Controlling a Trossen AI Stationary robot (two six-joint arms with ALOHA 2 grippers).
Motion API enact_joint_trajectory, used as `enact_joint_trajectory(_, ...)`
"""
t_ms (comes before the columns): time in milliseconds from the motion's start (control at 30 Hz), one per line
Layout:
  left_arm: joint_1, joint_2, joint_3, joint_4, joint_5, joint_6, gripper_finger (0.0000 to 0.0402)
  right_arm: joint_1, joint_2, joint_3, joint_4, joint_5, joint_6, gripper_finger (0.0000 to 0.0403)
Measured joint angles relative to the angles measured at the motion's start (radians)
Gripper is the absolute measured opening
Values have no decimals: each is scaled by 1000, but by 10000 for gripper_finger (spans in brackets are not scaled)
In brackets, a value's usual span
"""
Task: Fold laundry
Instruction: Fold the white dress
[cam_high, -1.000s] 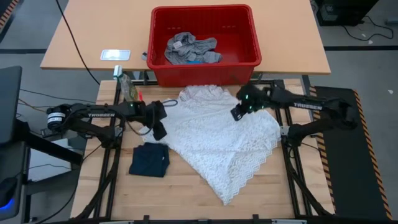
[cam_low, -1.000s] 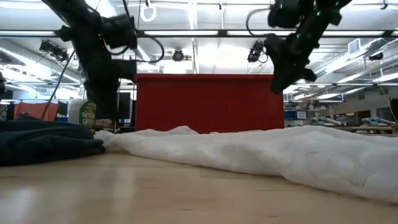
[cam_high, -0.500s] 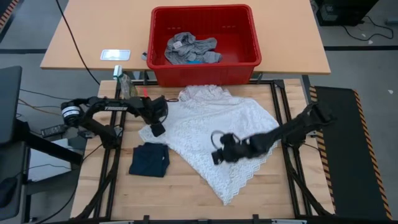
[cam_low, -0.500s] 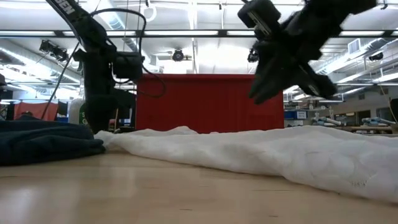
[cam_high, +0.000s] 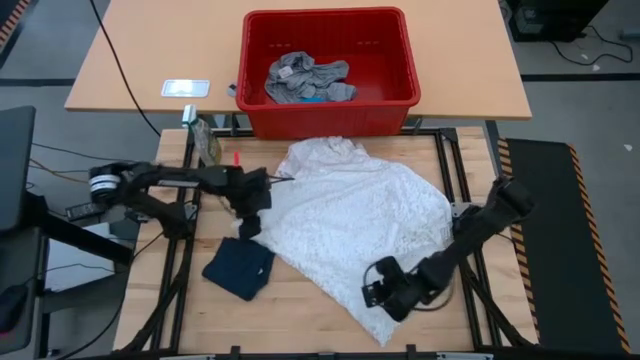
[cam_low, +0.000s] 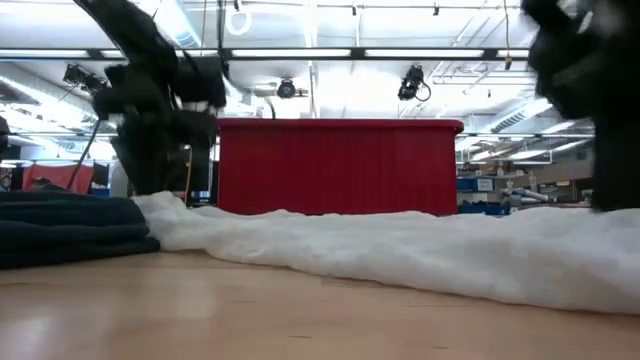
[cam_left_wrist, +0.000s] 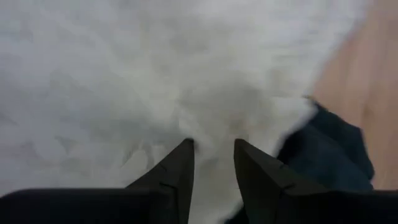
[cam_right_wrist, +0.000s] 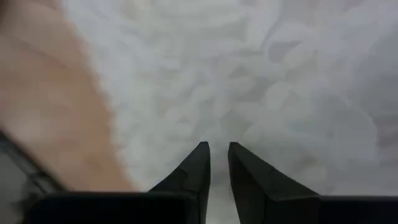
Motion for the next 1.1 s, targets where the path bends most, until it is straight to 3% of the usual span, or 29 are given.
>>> enact_joint_trajectory(100, -67, -122, 0, -5, -57, 40, 117, 25, -77, 2, -92, 107, 20, 76)
enact_joint_trajectory(267, -133, -294, 0, -67, -207, 189, 117, 21, -167, 2, -166, 143, -92, 93)
enact_joint_trajectory(433, -146, -330, 0, -134, -289, 367, 135, 9, -140, 1, 130, 138, -449, 123)
enact_joint_trajectory(567, -160, -276, 0, -125, -290, 485, 159, 2, -59, 2, 283, 90, -551, 166)
enact_joint_trajectory(833, -200, -88, 1, -125, -317, 553, 208, 12, 37, 1, 291, -204, -550, 259)
enact_joint_trajectory(1000, -188, 45, 1, -86, -507, 567, 215, 28, 58, 73, 140, -203, -548, 264)
enact_joint_trajectory(1100, -169, 114, 4, -61, -523, 560, 202, 33, 97, 132, 54, -203, -565, 255)
